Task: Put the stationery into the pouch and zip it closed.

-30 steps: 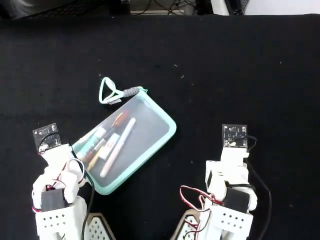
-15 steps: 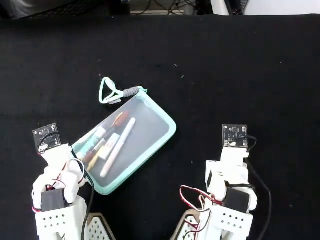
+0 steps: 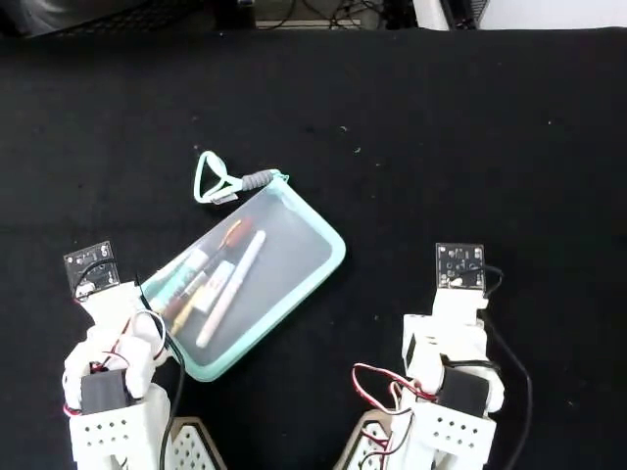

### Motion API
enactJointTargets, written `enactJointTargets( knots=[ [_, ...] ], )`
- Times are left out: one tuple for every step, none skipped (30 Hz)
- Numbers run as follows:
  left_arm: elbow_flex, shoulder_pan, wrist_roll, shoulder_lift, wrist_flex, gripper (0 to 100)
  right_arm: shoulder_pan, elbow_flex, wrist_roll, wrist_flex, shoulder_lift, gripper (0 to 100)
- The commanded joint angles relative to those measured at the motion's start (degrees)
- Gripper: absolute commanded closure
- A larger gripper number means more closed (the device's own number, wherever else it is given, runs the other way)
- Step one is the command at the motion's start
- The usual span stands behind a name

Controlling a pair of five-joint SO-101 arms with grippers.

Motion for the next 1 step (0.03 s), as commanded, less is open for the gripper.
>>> enactJointTargets(
  knots=[
    [1.0, 0.5, 0.4, 0.6, 0.3, 97, 0.9, 0.1, 0.1, 0.2, -3.0, 98.4]
  ],
)
